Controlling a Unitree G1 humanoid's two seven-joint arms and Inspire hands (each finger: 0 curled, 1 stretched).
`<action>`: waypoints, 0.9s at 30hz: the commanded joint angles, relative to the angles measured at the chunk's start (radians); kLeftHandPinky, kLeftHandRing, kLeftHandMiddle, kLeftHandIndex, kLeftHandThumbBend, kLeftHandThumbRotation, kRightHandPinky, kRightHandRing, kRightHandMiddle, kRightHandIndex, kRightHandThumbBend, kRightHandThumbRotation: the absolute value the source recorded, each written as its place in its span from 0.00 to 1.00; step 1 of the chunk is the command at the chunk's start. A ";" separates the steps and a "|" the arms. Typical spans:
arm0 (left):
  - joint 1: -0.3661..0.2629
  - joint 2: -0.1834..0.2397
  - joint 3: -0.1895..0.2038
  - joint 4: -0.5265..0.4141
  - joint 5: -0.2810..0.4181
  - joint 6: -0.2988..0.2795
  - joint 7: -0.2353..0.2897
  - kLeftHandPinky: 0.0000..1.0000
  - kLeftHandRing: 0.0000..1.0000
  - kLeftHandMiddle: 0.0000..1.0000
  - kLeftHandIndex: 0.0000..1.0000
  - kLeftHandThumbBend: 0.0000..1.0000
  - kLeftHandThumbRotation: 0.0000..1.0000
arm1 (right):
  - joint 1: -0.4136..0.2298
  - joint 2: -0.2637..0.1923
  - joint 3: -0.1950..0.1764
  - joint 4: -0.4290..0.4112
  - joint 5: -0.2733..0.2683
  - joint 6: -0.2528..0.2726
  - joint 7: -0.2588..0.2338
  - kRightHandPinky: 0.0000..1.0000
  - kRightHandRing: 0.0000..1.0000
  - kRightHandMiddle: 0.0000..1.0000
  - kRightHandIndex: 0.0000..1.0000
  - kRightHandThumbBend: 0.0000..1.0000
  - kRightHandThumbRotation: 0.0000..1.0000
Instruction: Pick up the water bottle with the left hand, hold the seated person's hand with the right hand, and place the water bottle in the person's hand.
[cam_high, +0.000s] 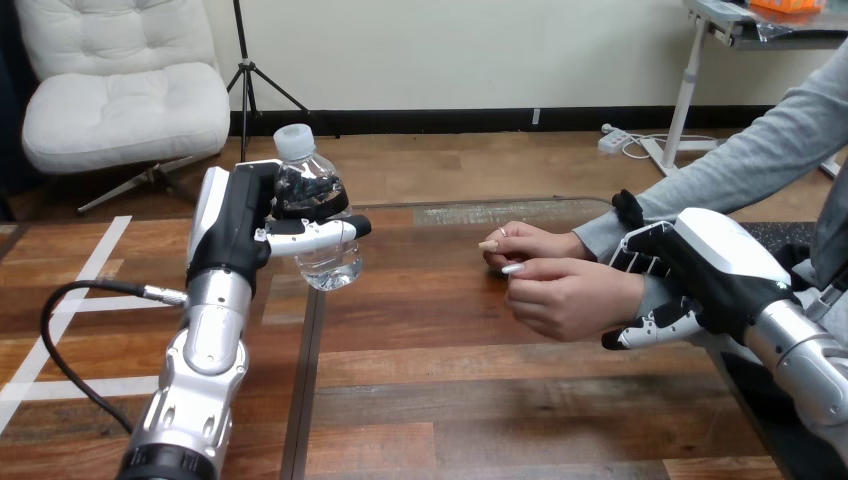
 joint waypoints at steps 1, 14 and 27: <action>-0.100 -0.008 0.001 0.001 -0.012 -0.042 0.020 0.29 0.36 0.40 0.38 0.75 0.00 | -0.041 0.022 -0.006 -0.050 -0.004 0.009 -0.005 0.41 0.44 0.48 0.48 0.81 0.00; -0.115 -0.020 0.024 0.022 -0.075 -0.039 -0.028 0.29 0.35 0.39 0.39 0.72 0.00 | -0.047 0.031 -0.003 -0.051 -0.014 -0.002 -0.020 0.40 0.43 0.47 0.47 0.81 0.00; -0.135 -0.045 0.074 0.039 -0.217 0.009 -0.120 0.26 0.32 0.37 0.38 0.67 0.00 | -0.056 0.037 0.000 -0.039 -0.032 -0.006 -0.021 0.40 0.43 0.46 0.46 0.82 0.00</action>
